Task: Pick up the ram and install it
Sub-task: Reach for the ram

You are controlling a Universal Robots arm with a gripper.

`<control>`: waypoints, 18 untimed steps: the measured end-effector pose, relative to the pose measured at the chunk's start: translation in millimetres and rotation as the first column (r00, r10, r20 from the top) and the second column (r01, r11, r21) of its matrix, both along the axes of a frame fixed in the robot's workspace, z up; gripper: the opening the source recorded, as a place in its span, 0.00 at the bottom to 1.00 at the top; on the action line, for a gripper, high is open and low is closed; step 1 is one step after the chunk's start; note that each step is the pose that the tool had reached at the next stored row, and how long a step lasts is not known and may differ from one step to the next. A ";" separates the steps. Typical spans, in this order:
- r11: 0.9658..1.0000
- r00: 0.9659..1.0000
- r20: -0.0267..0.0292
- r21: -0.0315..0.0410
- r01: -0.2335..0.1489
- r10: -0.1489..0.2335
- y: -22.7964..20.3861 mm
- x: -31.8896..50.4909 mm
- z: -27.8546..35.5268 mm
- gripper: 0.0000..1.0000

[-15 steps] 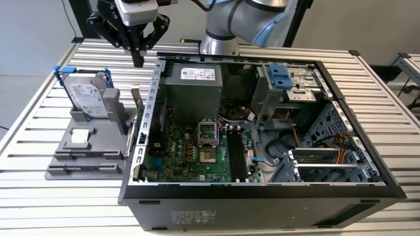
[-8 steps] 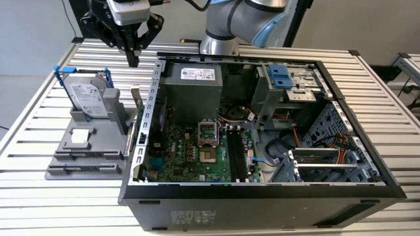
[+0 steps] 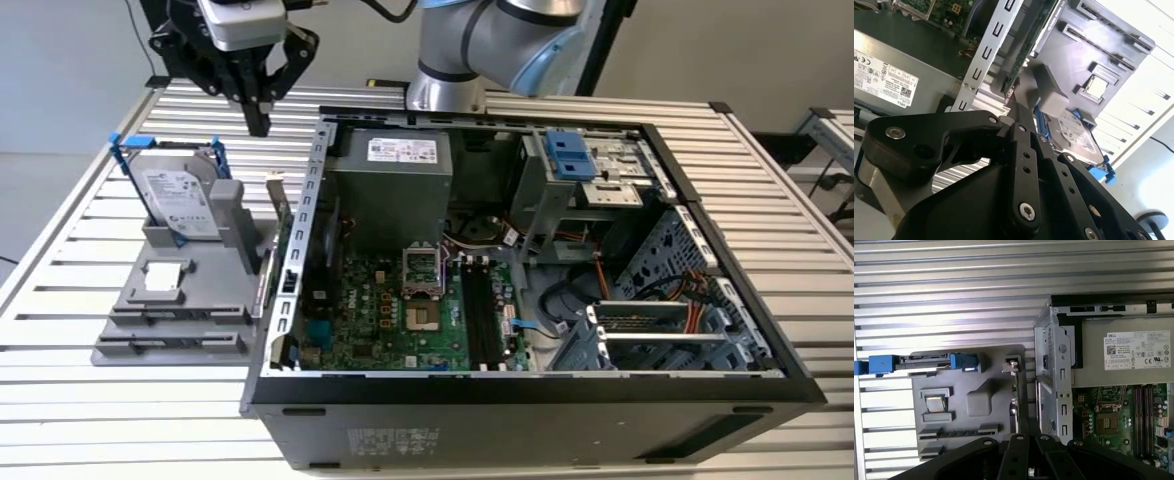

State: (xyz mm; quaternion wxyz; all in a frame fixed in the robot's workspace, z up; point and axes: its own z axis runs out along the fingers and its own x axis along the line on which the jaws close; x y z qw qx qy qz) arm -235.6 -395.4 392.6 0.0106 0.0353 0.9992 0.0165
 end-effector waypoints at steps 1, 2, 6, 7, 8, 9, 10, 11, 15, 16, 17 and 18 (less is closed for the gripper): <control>1.000 1.000 0.000 0.000 0.000 0.000 0.0 -1.3 0.0 0.00; 1.000 1.000 0.000 0.000 0.000 0.000 0.1 -2.7 0.0 0.00; 1.000 1.000 0.000 -0.001 0.000 0.000 0.3 -6.9 0.0 0.00; 1.000 1.000 0.000 -0.001 0.000 0.000 0.4 -7.3 0.0 0.00; 1.000 1.000 0.000 -0.001 0.000 0.000 0.4 -7.3 0.0 0.00; 1.000 1.000 0.000 -0.001 0.000 0.000 0.4 -7.3 0.0 0.00; 1.000 1.000 0.000 -0.001 0.000 0.000 0.3 -7.4 0.0 0.00; 1.000 1.000 0.000 -0.001 0.000 0.000 0.4 -7.5 0.0 0.00; 1.000 1.000 0.000 -0.001 0.000 0.000 0.4 -7.8 0.0 0.00; 1.000 1.000 0.000 -0.001 0.000 0.000 0.4 -8.0 0.0 0.00; 1.000 1.000 0.000 -0.001 0.000 0.000 0.4 -8.3 0.0 0.00; 1.000 1.000 0.000 -0.001 0.000 0.000 0.4 -9.4 0.0 0.00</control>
